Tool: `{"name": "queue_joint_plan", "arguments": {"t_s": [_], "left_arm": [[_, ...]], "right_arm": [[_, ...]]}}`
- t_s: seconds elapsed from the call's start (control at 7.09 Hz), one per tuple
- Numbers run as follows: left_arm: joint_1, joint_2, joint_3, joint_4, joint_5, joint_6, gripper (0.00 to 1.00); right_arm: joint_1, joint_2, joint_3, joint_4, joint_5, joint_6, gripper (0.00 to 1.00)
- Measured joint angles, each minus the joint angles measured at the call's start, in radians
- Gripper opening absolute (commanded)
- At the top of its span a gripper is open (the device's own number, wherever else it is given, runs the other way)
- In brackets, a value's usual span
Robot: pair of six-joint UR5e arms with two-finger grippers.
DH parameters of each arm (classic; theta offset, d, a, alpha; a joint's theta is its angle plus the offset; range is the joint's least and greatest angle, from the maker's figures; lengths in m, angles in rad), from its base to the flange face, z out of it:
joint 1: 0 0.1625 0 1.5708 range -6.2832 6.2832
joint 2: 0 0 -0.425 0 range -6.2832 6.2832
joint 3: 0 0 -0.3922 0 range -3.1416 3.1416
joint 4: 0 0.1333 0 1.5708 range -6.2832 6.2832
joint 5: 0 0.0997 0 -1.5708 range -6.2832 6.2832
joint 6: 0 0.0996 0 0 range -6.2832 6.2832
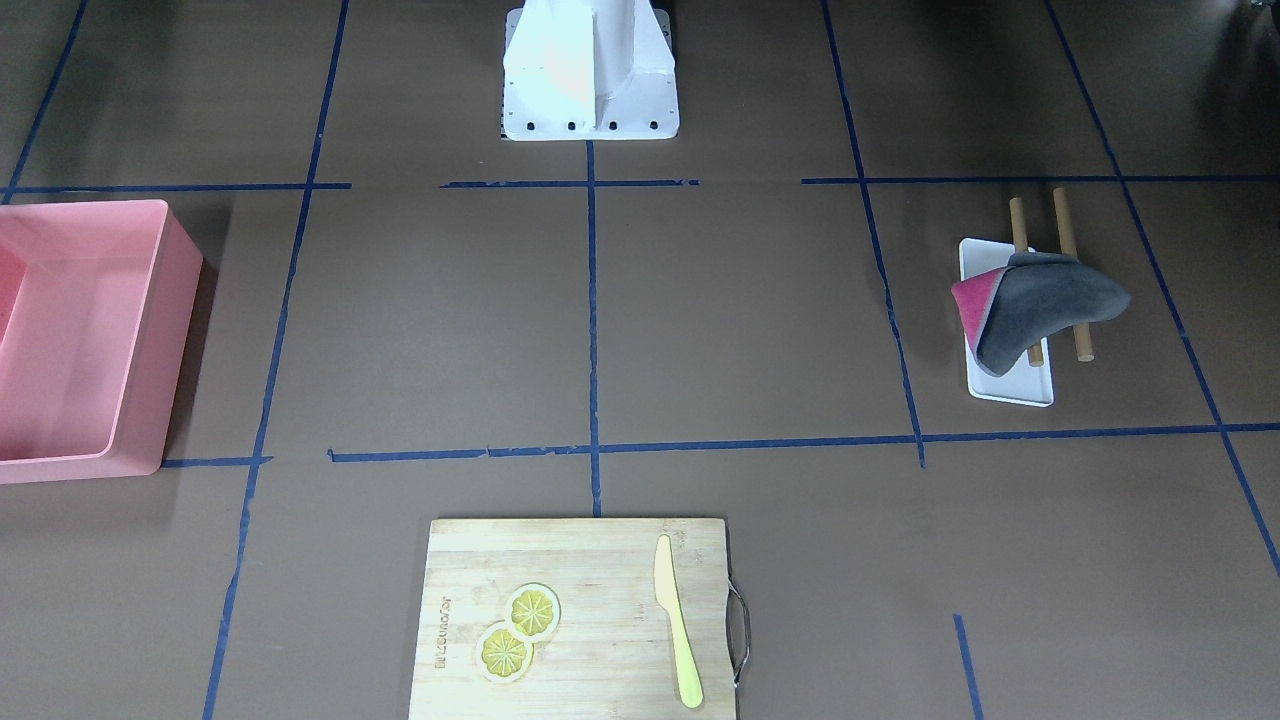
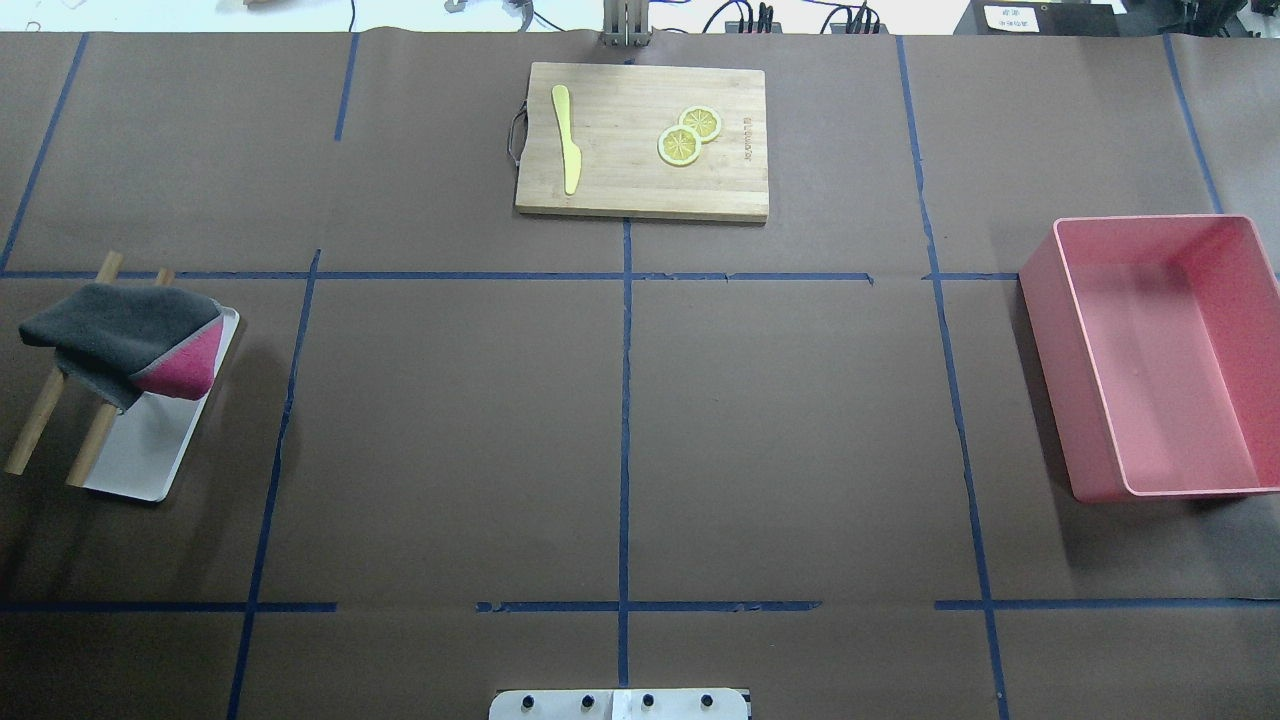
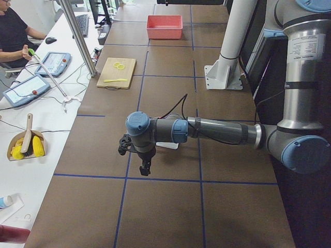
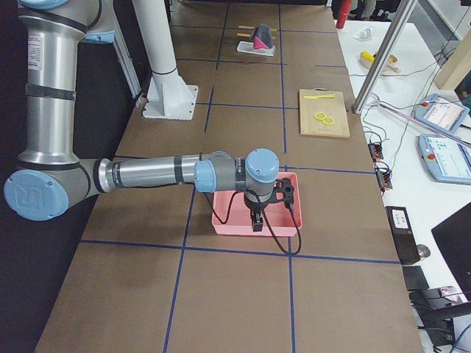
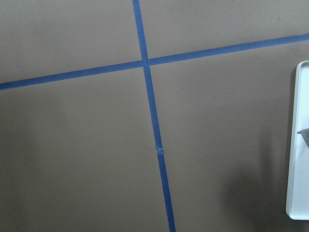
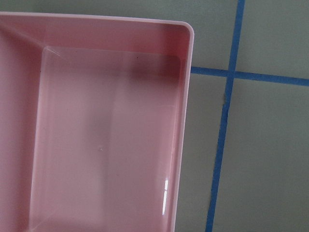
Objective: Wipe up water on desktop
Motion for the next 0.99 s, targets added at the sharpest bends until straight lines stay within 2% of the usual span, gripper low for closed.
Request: {"name": "queue_joint_plan", "arguments": {"t_s": [0.42, 0.99], "left_arm": [[-0.006, 0.008, -0.016, -0.003, 0.007, -0.002, 1.0], [-0.005, 0.007, -0.026, -0.012, 0.008, -0.003, 1.0]], "right_arm": [[0.006, 0.0, 0.005, 0.001, -0.004, -0.001, 1.0], [0.007, -0.004, 0.026, 0.0, -0.096, 0.001, 1.0]]}}
